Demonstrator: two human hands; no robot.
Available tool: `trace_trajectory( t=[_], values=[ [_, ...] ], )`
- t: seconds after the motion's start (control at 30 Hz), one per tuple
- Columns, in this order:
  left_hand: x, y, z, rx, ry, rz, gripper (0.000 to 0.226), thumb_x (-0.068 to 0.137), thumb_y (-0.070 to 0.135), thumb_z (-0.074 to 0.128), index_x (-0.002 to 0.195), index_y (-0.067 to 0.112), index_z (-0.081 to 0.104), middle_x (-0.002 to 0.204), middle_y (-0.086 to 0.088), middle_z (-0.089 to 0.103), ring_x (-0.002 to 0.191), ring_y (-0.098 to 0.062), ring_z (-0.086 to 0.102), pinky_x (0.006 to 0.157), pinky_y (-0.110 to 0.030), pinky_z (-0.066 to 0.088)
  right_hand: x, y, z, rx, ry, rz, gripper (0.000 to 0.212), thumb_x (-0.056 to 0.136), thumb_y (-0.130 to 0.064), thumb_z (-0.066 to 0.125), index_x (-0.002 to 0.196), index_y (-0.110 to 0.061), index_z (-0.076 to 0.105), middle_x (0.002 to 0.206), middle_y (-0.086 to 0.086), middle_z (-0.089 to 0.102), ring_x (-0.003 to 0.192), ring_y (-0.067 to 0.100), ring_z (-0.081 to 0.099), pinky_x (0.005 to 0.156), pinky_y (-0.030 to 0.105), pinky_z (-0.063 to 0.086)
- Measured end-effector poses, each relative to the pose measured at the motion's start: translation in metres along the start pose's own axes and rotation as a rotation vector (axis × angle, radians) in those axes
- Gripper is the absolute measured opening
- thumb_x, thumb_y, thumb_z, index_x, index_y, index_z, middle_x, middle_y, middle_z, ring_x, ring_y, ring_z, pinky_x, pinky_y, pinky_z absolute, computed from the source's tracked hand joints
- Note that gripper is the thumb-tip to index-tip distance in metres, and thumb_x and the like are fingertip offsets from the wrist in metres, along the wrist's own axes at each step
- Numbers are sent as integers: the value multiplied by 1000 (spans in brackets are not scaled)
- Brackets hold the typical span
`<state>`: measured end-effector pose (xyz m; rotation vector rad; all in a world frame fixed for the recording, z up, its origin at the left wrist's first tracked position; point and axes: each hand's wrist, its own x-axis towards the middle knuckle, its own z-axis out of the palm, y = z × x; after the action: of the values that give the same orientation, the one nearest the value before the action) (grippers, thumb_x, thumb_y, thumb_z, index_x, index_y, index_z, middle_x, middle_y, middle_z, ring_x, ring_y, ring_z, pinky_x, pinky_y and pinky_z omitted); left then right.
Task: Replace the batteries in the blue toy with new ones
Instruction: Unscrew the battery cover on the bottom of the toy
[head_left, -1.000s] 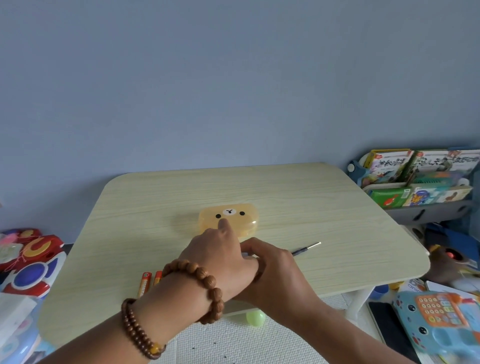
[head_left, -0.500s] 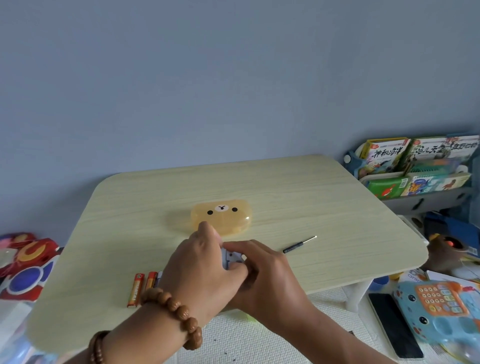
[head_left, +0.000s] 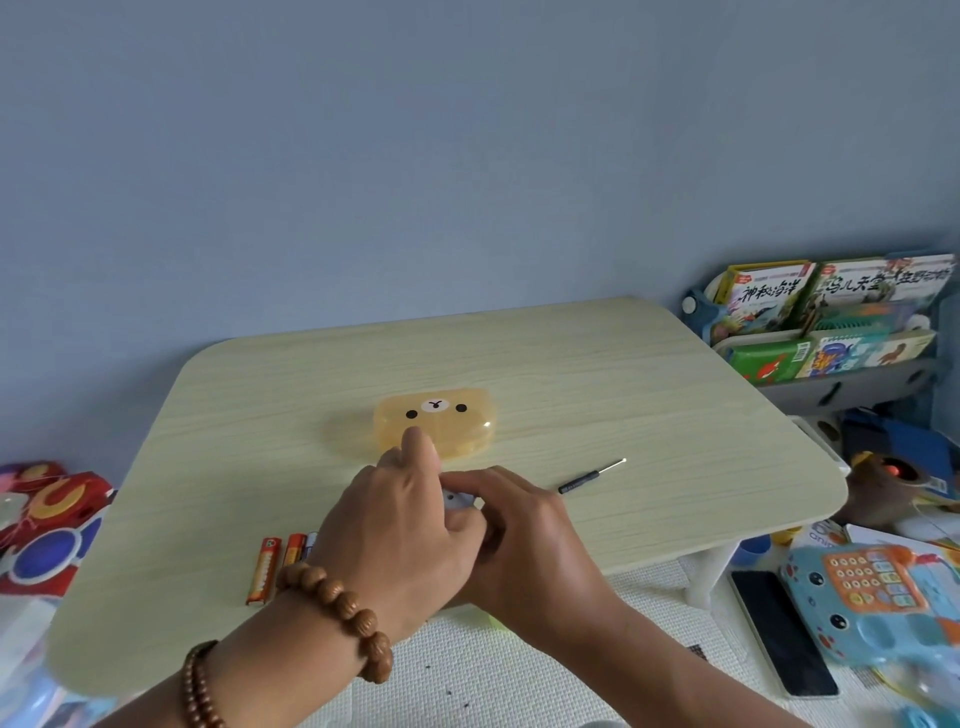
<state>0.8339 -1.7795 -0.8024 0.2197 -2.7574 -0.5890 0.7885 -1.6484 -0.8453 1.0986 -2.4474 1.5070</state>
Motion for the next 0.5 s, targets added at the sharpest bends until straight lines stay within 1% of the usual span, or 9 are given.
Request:
trace_trajectory(
  t=[0.07, 0.13, 0.2, 0.23, 0.3, 0.37, 0.4, 0.43, 0.5],
  values=[
    [-1, -3, -1, -7, -23, 25, 24, 89, 36, 53, 95, 23, 34, 89, 3, 56, 76, -17, 54, 58, -23, 35, -1, -1, 0, 20, -1, 1, 55, 70, -22, 86, 123, -19, 72, 96, -3, 72, 64, -1, 60, 62, 6, 43],
    [-1, -5, -4, -16, -37, 52, 20, 88, 35, 50, 94, 23, 35, 87, 4, 52, 74, -15, 51, 54, -20, 30, -1, -2, 0, 24, -8, 0, 57, 68, -22, 88, 122, -20, 72, 93, -6, 71, 64, -2, 60, 62, 5, 41],
    [-2, -6, -6, -21, -63, 75, 17, 85, 35, 42, 91, 22, 34, 83, 6, 46, 69, -11, 44, 51, -16, 25, -1, -2, -1, 27, -12, 4, 57, 66, -21, 90, 121, -21, 73, 89, -14, 67, 63, -3, 60, 61, 4, 40],
    [-3, -7, -7, -20, -85, 82, 18, 83, 37, 38, 91, 22, 34, 83, 5, 45, 68, -11, 41, 51, -16, 25, -1, -3, -1, 27, -8, 8, 56, 66, -22, 89, 120, -21, 73, 86, -19, 64, 63, -3, 59, 60, 4, 40],
    [-4, -12, -7, -32, -125, 95, 28, 77, 45, 28, 93, 22, 34, 88, 4, 47, 73, -14, 43, 55, -19, 28, -1, -3, 0, 21, 6, 18, 51, 69, -29, 81, 119, -22, 74, 83, -23, 61, 62, 0, 58, 58, 5, 41],
    [-6, -20, -7, -44, -170, 116, 39, 74, 52, 19, 97, 24, 32, 96, 2, 50, 81, -14, 45, 66, -21, 35, -2, -3, 0, 1, 13, 24, 49, 70, -29, 78, 118, -22, 74, 82, -23, 60, 62, 1, 58, 58, 5, 41],
    [-6, -22, -9, -38, -207, 124, 40, 76, 55, 22, 100, 25, 30, 101, 2, 50, 85, -13, 47, 70, -22, 39, -2, -2, 0, -11, 5, 24, 49, 71, -25, 80, 119, -22, 74, 83, -22, 61, 64, 0, 59, 58, 4, 41],
    [-7, -25, -12, -28, -251, 126, 40, 80, 57, 31, 104, 25, 29, 104, 2, 48, 88, -12, 49, 71, -23, 42, -3, -1, 0, -18, -6, 26, 52, 70, -20, 85, 121, -21, 74, 85, -19, 63, 66, -1, 60, 58, 4, 41],
    [-6, -31, -16, -45, -336, 118, 42, 89, 49, 52, 112, 25, 27, 110, 2, 46, 91, -12, 55, 73, -26, 51, -3, -1, -1, -20, -16, 32, 57, 67, -18, 88, 122, -21, 73, 87, -18, 64, 67, -3, 62, 58, 4, 41]
  ],
)
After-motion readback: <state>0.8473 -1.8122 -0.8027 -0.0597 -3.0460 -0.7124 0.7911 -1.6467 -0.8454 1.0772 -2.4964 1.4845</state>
